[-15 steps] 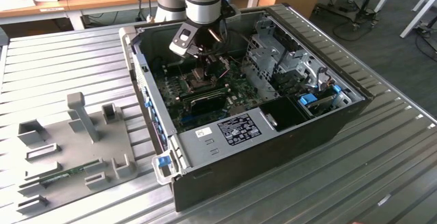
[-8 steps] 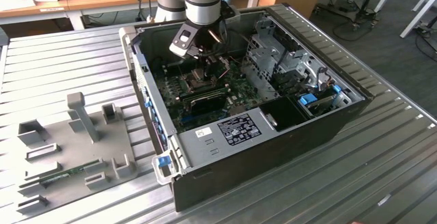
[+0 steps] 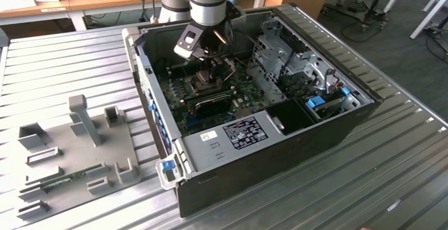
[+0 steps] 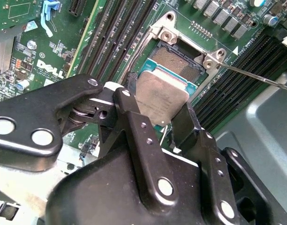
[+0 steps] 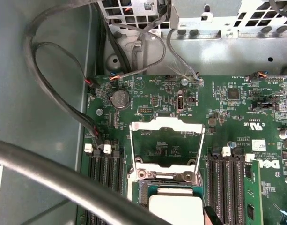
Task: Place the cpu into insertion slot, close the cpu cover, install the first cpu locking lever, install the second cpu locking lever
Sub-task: 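Place the cpu into insertion slot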
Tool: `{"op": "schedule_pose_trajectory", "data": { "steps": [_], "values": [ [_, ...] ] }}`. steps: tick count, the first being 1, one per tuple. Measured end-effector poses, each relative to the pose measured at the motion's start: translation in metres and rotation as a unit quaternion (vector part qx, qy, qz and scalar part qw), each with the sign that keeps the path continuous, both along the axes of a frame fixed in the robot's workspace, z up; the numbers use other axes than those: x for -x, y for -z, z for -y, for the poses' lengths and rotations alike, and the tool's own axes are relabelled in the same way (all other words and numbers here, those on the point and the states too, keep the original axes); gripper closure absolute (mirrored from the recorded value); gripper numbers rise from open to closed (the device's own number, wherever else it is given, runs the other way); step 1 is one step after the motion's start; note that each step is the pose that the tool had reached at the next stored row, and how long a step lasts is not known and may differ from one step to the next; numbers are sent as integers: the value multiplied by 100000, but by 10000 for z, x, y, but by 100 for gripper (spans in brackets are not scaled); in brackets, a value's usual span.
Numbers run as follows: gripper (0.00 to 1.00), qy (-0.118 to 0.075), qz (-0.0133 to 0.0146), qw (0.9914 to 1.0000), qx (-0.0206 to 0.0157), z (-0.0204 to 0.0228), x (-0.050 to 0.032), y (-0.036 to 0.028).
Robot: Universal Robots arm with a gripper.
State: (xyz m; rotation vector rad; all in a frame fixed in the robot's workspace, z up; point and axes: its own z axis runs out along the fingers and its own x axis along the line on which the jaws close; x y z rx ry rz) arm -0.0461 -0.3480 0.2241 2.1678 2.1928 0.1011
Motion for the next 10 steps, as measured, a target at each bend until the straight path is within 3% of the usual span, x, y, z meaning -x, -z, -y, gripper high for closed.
{"op": "schedule_pose_trajectory", "data": {
  "steps": [10],
  "values": [
    [46,-2,-16,100000,5,0,8,42]
  ]
}}
